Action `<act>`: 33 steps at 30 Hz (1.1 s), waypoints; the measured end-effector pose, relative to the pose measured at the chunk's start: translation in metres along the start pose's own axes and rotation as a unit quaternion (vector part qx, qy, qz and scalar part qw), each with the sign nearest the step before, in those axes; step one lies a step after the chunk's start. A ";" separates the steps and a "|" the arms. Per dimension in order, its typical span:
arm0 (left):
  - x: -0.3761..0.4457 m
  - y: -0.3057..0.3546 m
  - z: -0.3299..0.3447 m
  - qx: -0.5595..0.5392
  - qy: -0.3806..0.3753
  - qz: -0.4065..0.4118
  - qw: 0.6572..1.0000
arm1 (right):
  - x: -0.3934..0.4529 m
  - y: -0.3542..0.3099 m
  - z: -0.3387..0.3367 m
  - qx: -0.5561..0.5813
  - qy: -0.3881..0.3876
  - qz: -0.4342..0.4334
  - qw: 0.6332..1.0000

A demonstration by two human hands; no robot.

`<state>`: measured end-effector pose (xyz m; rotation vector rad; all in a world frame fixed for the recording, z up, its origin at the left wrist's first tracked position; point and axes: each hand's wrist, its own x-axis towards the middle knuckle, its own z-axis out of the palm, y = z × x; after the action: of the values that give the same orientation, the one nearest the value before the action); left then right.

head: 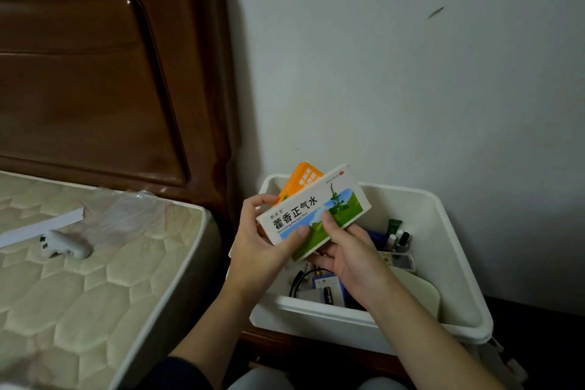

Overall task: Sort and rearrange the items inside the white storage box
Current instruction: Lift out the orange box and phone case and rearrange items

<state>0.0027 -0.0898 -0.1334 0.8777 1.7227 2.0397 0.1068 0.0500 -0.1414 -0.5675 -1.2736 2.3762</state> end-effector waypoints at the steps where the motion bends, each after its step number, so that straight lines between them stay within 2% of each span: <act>1: 0.000 0.000 0.000 -0.002 0.003 -0.002 1.000 | -0.001 0.000 0.000 0.010 -0.001 0.002 1.000; 5: 0.002 0.004 -0.006 -0.049 0.006 -0.074 0.996 | -0.001 0.002 0.002 0.009 -0.029 0.014 0.999; 9: 0.004 0.008 -0.009 -0.050 -0.042 -0.129 0.989 | -0.001 0.002 0.002 0.003 -0.017 0.025 1.000; 11: 0.006 0.007 -0.011 -0.059 -0.053 -0.141 0.987 | -0.002 0.001 0.003 -0.002 0.008 0.005 1.000; 15: 0.007 0.005 -0.014 -0.070 -0.071 -0.156 0.983 | -0.006 0.007 0.011 -0.110 0.109 -0.056 0.986; 16: 0.007 0.006 -0.012 -0.062 -0.079 -0.144 0.984 | -0.008 0.007 0.015 -0.136 0.114 -0.062 0.982; 18: 0.006 0.011 -0.008 -0.042 -0.096 -0.110 0.988 | -0.012 0.003 0.026 -0.159 0.064 -0.064 0.983; 20: 0.008 0.018 -0.005 -0.025 -0.098 -0.084 0.991 | -0.013 -0.004 0.035 -0.134 -0.009 -0.038 0.990; 22: 0.010 0.024 -0.005 0.003 -0.094 -0.052 0.994 | -0.013 -0.011 0.043 -0.134 -0.037 -0.022 0.990; 24: 0.011 0.027 -0.009 0.005 -0.063 -0.031 0.998 | -0.011 -0.015 0.047 -0.113 -0.029 -0.012 0.993; 25: 0.010 0.026 -0.012 -0.006 -0.021 -0.030 0.999 | -0.010 -0.017 0.047 -0.079 -0.012 0.005 0.997; 27: 0.009 0.018 -0.022 0.016 0.116 -0.025 0.993 | -0.005 -0.020 0.042 -0.009 0.031 0.056 0.998; 29: 0.005 0.007 -0.029 0.075 0.243 -0.029 0.967 | -0.004 -0.022 0.039 -0.014 0.050 0.107 0.993; 30: 0.003 0.001 -0.031 0.087 0.271 -0.029 0.958 | -0.003 -0.021 0.038 -0.034 0.050 0.139 0.988; 33: -0.007 -0.013 -0.028 0.090 0.273 -0.016 0.958 | 0.000 -0.011 0.038 -0.066 0.028 0.241 0.968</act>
<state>-0.0121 -0.1128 -0.1499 0.3348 2.2111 2.2735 0.0885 0.0300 -0.1129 -1.0851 -1.4019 2.6383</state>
